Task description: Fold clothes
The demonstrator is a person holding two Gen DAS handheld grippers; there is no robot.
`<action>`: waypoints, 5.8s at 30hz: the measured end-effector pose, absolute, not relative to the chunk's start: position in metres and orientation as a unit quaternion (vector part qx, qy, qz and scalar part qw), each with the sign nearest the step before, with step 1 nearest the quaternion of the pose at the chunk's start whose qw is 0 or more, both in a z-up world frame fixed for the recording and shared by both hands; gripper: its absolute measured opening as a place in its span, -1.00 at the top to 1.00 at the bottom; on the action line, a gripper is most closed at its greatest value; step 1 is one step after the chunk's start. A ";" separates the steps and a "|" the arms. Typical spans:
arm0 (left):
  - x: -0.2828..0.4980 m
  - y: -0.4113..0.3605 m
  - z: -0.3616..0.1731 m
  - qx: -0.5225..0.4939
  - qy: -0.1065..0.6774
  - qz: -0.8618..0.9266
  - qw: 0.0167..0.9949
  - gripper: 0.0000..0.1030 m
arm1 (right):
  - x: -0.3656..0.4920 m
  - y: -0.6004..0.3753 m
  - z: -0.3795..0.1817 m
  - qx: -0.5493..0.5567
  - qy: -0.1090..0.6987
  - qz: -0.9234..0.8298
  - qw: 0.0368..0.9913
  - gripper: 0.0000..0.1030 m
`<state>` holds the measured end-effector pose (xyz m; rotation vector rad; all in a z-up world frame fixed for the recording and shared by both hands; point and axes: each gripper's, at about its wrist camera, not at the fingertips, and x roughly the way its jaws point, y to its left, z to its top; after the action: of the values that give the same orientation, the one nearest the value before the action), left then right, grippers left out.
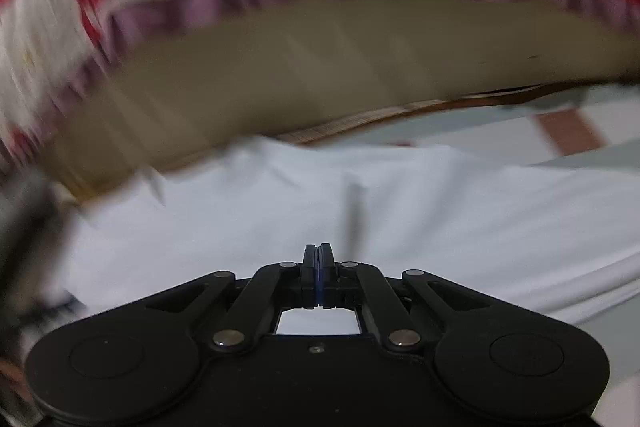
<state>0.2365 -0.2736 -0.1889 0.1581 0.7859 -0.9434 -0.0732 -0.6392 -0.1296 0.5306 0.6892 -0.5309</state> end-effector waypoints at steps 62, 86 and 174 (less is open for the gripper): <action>-0.017 -0.437 -0.123 0.147 0.302 -0.581 0.741 -0.06 | -0.350 -0.756 -0.172 0.407 0.164 -0.432 0.788 -0.03; -0.013 -0.400 -0.102 0.111 0.314 -0.505 0.797 -0.09 | -0.299 -0.769 -0.131 0.310 0.082 -0.385 0.865 0.79; 0.188 -0.266 -0.157 0.027 0.361 -0.412 0.836 0.02 | -0.155 -0.622 -0.111 0.312 0.253 -0.192 0.895 0.16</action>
<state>0.1876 -0.2664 -0.1569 0.0581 0.7649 -0.8720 -0.1545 -0.6217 -0.1115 0.6471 0.5247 -0.3974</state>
